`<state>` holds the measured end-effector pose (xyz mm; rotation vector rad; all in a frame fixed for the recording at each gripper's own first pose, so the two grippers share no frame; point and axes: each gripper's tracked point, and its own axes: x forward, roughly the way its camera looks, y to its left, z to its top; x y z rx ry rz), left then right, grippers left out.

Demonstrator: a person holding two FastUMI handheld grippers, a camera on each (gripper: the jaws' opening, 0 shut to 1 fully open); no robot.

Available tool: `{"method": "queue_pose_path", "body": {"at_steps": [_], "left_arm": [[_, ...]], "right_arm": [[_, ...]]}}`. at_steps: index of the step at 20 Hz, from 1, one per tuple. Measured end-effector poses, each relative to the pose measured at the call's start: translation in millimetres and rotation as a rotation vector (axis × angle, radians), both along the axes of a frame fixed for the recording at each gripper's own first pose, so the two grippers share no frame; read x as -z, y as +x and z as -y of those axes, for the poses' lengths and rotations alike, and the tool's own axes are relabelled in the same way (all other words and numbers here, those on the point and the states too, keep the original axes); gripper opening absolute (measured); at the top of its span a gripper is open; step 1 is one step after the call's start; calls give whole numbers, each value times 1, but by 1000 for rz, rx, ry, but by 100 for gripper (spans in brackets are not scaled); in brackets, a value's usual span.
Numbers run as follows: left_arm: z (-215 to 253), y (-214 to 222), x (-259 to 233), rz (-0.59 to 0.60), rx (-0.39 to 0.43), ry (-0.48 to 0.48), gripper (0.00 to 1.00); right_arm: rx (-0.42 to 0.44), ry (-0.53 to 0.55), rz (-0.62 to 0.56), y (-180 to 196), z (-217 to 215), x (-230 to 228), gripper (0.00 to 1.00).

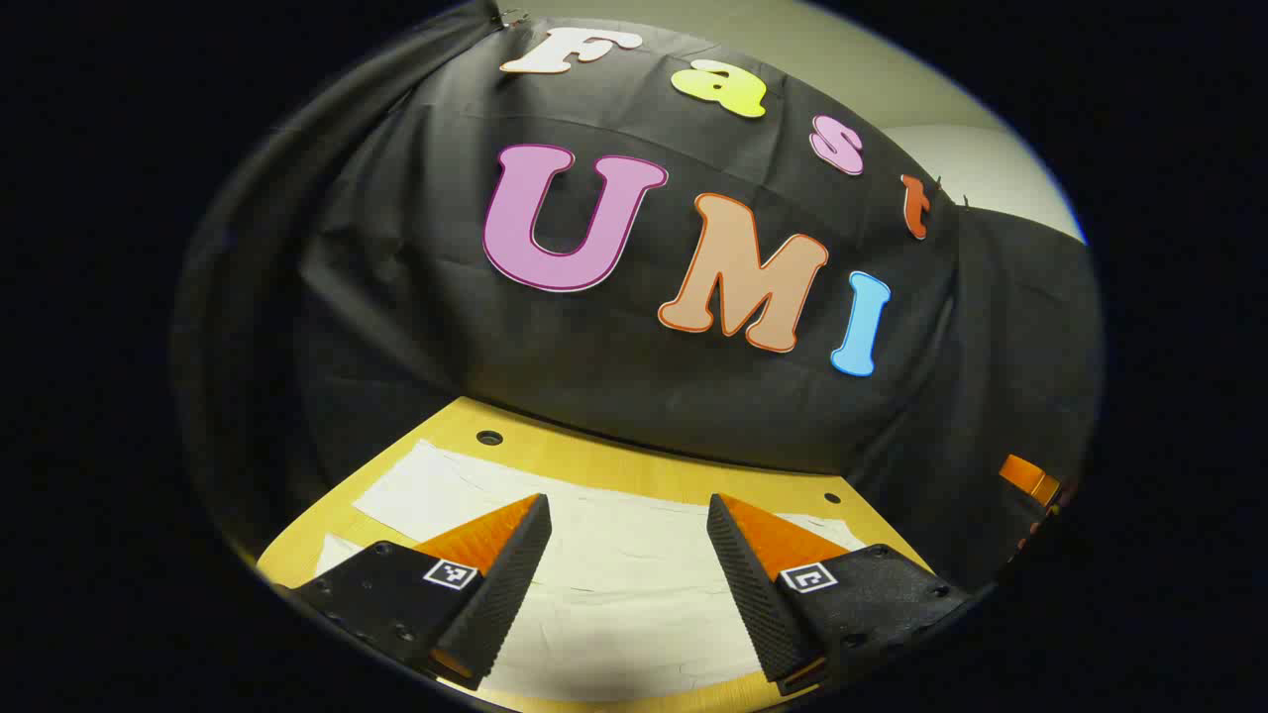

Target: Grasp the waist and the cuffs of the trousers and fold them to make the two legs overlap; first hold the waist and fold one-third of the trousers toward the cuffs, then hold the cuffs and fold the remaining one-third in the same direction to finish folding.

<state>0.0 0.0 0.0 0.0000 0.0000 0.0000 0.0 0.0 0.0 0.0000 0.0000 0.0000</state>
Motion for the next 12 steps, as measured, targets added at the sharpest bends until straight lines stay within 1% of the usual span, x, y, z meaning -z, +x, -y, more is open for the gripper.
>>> {"method": "queue_pose_path", "body": {"at_steps": [1, 4, 12], "left_arm": [[0, 0, 0, 1, 0, 1, 95], [-6, 0, 0, 5, -10, -6, 95], [-24, -13, -1, 6, -39, 19, 95]], "right_arm": [[-3, -4, 1, 1, -1, -1, 96], [-12, -13, 1, 8, -3, -1, 96], [-56, -20, -16, 20, -18, 2, 96]]}}
